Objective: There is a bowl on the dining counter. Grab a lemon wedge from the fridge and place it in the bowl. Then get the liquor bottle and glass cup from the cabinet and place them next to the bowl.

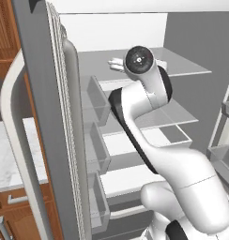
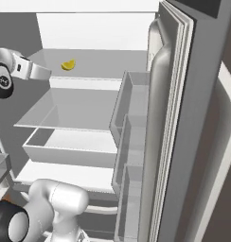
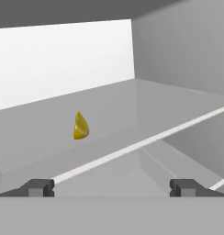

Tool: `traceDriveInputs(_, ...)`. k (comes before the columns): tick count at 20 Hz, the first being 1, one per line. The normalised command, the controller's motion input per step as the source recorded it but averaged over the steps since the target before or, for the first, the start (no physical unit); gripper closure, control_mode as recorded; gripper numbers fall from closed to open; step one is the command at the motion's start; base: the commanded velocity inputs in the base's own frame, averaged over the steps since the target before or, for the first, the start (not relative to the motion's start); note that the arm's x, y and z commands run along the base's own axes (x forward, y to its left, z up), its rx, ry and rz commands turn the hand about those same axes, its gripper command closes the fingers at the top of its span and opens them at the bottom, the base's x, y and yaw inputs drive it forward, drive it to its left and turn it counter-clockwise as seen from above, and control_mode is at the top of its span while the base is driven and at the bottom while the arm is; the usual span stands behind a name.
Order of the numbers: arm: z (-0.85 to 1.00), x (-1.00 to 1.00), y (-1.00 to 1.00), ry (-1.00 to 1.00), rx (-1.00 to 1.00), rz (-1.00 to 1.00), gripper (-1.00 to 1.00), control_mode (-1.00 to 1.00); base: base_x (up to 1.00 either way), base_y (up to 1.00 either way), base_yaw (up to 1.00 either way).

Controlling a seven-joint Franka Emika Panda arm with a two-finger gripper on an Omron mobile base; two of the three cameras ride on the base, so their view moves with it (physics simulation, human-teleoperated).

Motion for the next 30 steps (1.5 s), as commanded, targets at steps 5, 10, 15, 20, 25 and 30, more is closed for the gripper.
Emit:
traceDriveInputs(5, 0.00, 0.50, 0.06, 0.00, 0.00, -0.01, -1.00, -1.00, 0.00, 0.00, 0.00)
traceDriveInputs(10, -0.01, 0.52, 0.03, 0.00, 0.00, 0.00, -1.00, -1.00, 0.00, 0.00, 0.00)
traceDriveInputs(15, -0.10, 0.38, 0.00, 0.04, 0.00, 0.00, -1.00, -1.00, 0.00, 0.00, 0.00)
traceDriveInputs(20, -0.28, 0.27, 0.00, 0.07, 0.00, 0.00, -1.00, -1.00, 0.00, 0.00, 0.00)
traceDriveInputs(25, -0.32, 0.23, 0.00, 0.06, 0.00, 0.00, -1.00, -1.00, 0.00, 0.00, 0.00)
traceDriveInputs(30, -0.15, 0.24, 0.00, 0.03, 0.00, 0.00, -1.00, -1.00, 0.00, 0.00, 0.00)
